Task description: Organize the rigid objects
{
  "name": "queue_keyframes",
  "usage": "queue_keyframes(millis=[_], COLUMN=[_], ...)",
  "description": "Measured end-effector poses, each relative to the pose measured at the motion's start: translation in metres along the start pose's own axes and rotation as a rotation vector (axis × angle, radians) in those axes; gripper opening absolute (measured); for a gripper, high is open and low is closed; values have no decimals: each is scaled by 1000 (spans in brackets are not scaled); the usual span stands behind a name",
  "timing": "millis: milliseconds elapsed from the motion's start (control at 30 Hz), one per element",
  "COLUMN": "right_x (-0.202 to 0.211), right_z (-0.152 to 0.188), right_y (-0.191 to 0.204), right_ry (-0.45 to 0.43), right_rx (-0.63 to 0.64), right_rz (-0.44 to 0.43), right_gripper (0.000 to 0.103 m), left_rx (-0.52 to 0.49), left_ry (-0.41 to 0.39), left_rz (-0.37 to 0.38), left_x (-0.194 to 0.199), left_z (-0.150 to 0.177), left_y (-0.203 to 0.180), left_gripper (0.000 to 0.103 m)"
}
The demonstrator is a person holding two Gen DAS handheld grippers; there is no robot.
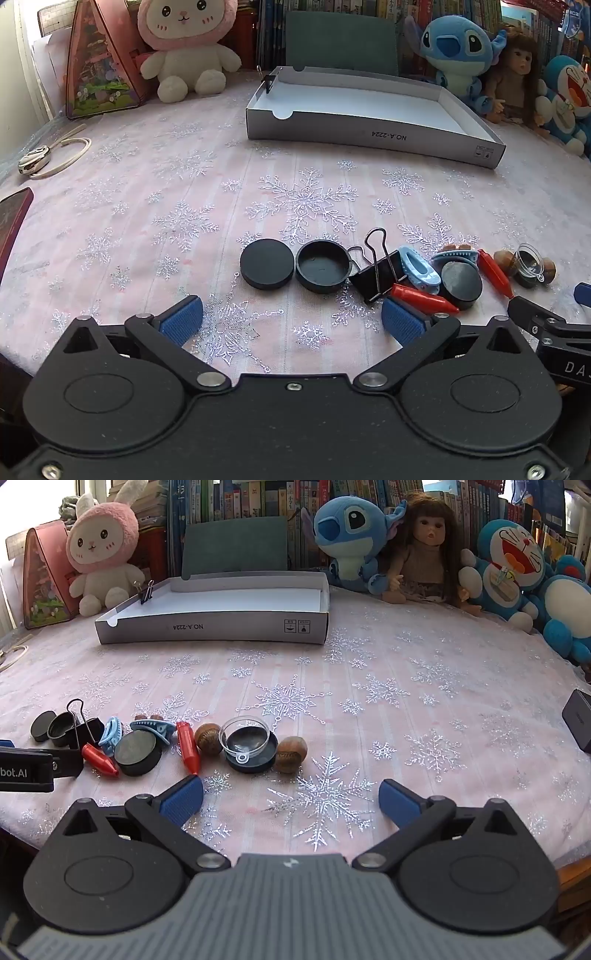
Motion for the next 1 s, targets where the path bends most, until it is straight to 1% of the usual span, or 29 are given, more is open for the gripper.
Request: queue_keyframes(millis=[1000], right_x=[0], right_z=[0], right_y=[1], right_ry=[7], right_rx=[-2], right_rz=[0], right_gripper=[103], left_rx=[2], left_ry=[5], left_rz=[2], left_x=[0], left_z=[0], left_y=[0], left_gripper=[103])
Point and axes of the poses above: each gripper's, at about its wrist camera, not at the fingertips, and x roughly against the way its jaws point, y to its left, z to its underside, the point moved 3 cm from there along -x, roughly the way its jaws point, and after that the axes turned 2 degrees about -x, right-handed, at the moved point
